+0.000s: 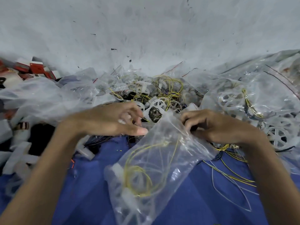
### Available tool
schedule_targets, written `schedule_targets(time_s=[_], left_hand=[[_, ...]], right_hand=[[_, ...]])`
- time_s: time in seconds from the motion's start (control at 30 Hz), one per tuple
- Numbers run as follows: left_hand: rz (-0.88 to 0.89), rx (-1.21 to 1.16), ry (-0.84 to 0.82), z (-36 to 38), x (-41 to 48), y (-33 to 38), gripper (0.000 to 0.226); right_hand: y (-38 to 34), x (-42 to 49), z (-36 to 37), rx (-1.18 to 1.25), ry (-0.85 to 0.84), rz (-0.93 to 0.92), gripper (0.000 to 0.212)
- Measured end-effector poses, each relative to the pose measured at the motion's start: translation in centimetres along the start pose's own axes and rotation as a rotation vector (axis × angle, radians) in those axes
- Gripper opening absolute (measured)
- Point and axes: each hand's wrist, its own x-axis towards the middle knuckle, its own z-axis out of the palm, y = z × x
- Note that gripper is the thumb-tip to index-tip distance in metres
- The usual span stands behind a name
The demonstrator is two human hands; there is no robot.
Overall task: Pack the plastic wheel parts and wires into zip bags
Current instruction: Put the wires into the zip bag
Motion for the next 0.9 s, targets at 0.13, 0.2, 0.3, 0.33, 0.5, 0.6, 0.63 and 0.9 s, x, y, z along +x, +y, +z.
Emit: schedule_targets(time_s=[0.13, 0.2, 0.3, 0.33, 0.5, 0.6, 0.63, 0.9], left_hand=[[0.178, -0.075, 0.008, 3.1, 1.9, 1.0, 0.051], [0.244, -0.007, -0.023, 4.3, 2.7, 1.2, 0.053], [0.305, 0.143, 0.025, 5.6, 3.7, 1.2, 0.051], [0.316, 0.179, 0.048, 5.9, 4.1, 1.1, 0.05], [0.217, 0.357, 0.058, 6.3, 4.5, 0.3, 0.043], [0.238, 0.343, 0.144, 5.5, 3.9, 0.5, 0.04], [0.281, 0.322, 0.191, 5.1, 3.7, 0.6, 0.04], [0.458, 0.106, 0.293, 3.7, 2.0, 2.8, 0.022]], right_hand=[[0.4, 0.4, 0.4, -0.105, -0.084, 0.091, 0.026], [0.0, 0.3, 0.4, -0.071, -0.106, 0.085, 0.028], [-0.3, 0.2, 0.5, -0.019, -0.116, 0.09, 0.031], [-0.2, 0.2, 0.5, -0.016, -0.111, 0.113, 0.03], [0.3, 0.6, 1.2, 0.094, -0.058, 0.181, 0.027], [0.8, 0.8, 1.3, 0.255, -0.028, 0.198, 0.025], [0.8, 0.9, 1.4, 0.308, -0.013, 0.195, 0.024], [-0.3, 1.1, 2.3, 0.413, -0.028, 0.106, 0.028]])
